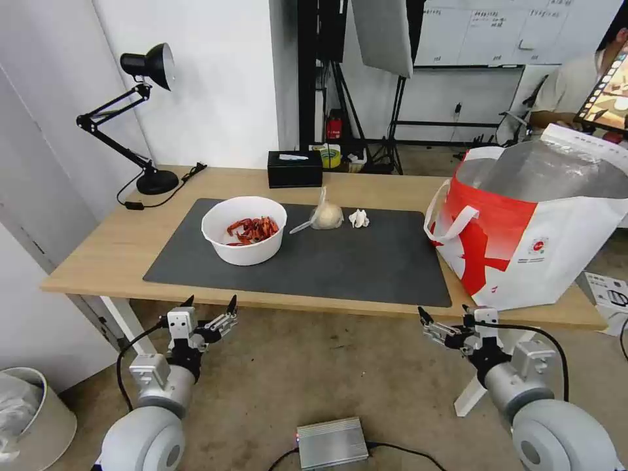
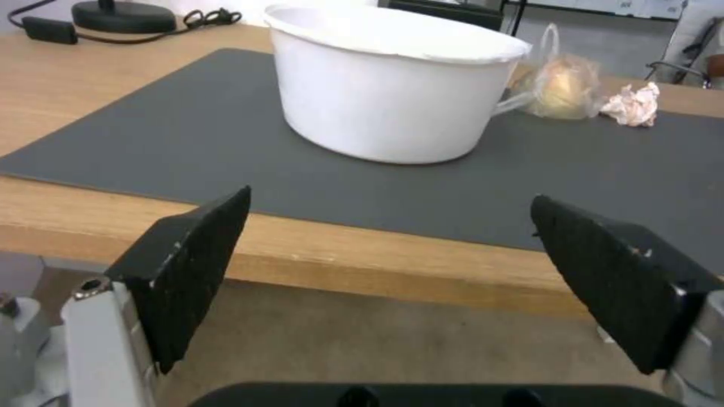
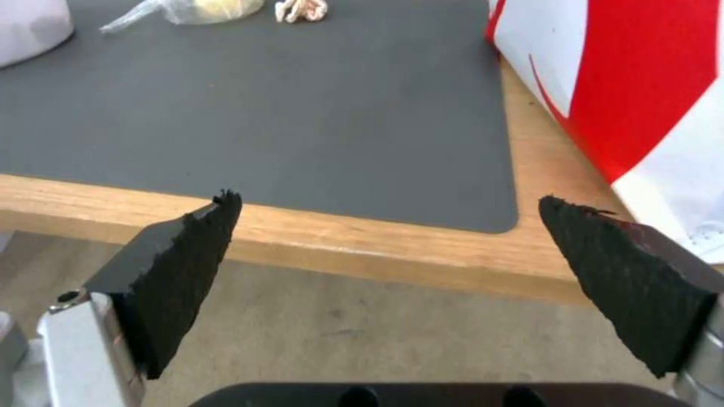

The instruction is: Pick up the trash from the table and place it into the takeout bag.

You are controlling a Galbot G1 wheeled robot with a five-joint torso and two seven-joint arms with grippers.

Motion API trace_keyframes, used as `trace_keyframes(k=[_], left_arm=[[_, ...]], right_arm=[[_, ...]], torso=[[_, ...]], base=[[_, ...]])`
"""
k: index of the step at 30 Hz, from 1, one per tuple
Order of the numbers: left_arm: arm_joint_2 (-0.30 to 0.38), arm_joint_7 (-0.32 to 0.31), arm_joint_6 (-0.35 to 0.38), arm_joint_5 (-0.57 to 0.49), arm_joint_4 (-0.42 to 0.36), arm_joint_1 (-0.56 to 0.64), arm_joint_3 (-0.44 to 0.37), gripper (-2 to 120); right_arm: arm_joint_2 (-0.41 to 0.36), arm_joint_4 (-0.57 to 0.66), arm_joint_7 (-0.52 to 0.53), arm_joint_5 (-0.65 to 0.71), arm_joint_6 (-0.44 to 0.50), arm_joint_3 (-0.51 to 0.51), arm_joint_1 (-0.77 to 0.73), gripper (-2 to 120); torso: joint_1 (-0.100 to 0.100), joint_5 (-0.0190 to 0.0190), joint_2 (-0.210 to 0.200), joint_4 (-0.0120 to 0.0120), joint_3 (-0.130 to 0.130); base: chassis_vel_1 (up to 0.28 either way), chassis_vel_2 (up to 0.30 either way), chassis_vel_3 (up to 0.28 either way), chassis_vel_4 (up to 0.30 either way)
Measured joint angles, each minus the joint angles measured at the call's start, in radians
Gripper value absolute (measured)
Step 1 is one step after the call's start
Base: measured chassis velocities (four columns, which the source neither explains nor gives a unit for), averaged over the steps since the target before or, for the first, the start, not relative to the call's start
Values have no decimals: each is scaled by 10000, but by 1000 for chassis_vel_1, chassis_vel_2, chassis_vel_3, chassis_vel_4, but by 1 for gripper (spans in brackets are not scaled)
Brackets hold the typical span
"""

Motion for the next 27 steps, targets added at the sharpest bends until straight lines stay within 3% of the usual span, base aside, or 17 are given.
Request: trace_keyframes(k=[10,18,27], left_arm=[[-46,-6,0,12,0,-7,-13,100],[-42,-27,-1,11,-32,-45,-1,100],[97,-35,135,-87,-6,-264,237,100]], right_arm=[[-130,-92,-193,515,96,-216,551,100],[-500,-678,-605,1108,209,-560,1816,100],[-491,-1683,-714,1078,275,-1784,3558,100]], torso=[[0,0,0,-1,0],[1,0,0,3,0],[0,0,0,2,1]], base=[[0,0,0,0],[0,0,0,0],[0,0,0,0]])
